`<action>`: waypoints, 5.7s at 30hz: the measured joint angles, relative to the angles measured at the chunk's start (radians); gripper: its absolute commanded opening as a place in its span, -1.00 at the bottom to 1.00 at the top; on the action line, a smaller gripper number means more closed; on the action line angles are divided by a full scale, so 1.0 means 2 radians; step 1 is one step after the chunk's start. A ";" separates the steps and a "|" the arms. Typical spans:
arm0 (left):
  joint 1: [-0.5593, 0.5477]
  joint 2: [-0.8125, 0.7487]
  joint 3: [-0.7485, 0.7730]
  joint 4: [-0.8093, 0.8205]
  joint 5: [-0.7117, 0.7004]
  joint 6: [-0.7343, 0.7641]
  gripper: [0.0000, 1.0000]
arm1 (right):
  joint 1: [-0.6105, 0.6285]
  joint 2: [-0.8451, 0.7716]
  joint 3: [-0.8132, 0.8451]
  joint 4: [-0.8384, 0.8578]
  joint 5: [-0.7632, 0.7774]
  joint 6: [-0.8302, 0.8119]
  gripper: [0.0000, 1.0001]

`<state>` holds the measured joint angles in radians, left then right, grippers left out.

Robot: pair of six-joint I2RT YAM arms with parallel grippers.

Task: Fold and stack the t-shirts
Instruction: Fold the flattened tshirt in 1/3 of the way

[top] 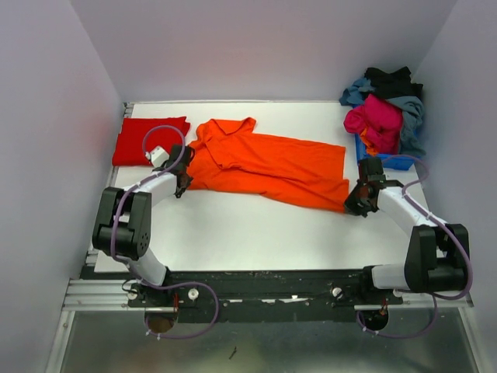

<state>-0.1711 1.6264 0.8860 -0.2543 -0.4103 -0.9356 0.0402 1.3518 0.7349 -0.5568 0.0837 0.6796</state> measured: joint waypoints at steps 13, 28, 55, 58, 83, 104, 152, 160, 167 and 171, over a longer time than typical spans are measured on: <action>0.001 -0.109 -0.013 -0.060 -0.042 -0.016 -1.00 | -0.004 -0.052 0.040 -0.064 0.000 -0.004 -0.99; 0.001 -0.194 -0.002 -0.128 -0.042 -0.012 -1.00 | -0.009 -0.066 0.107 -0.130 -0.028 -0.006 -0.99; 0.001 -0.452 -0.219 -0.235 -0.012 -0.105 0.47 | -0.014 -0.256 -0.080 -0.158 -0.076 0.041 0.68; 0.001 -0.477 -0.215 -0.245 -0.017 -0.104 0.79 | -0.014 -0.274 -0.079 -0.159 -0.076 0.039 0.70; -0.013 -0.183 -0.079 0.050 0.185 0.162 0.47 | -0.014 -0.106 -0.002 -0.058 -0.075 -0.065 -0.21; -0.026 -0.049 -0.020 0.106 0.207 0.187 0.40 | -0.003 -0.035 -0.023 -0.036 -0.019 -0.046 -0.99; -0.031 -0.007 -0.020 0.093 0.199 0.173 0.36 | -0.003 -0.016 -0.028 -0.005 -0.047 -0.056 -0.95; -0.031 0.014 -0.008 0.094 0.199 0.173 0.36 | -0.002 -0.028 -0.025 -0.014 -0.038 -0.052 -0.99; -0.031 0.023 -0.001 0.099 0.199 0.173 0.36 | -0.002 -0.035 -0.008 -0.022 -0.021 -0.051 -0.99; -0.031 0.023 -0.001 0.099 0.199 0.173 0.36 | -0.002 -0.028 -0.003 -0.022 -0.016 -0.047 -0.99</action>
<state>-0.2340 1.6730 0.8845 -0.0559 -0.0128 -0.5903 0.0364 1.2953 0.7296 -0.6006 0.0517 0.5846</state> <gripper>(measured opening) 0.678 0.014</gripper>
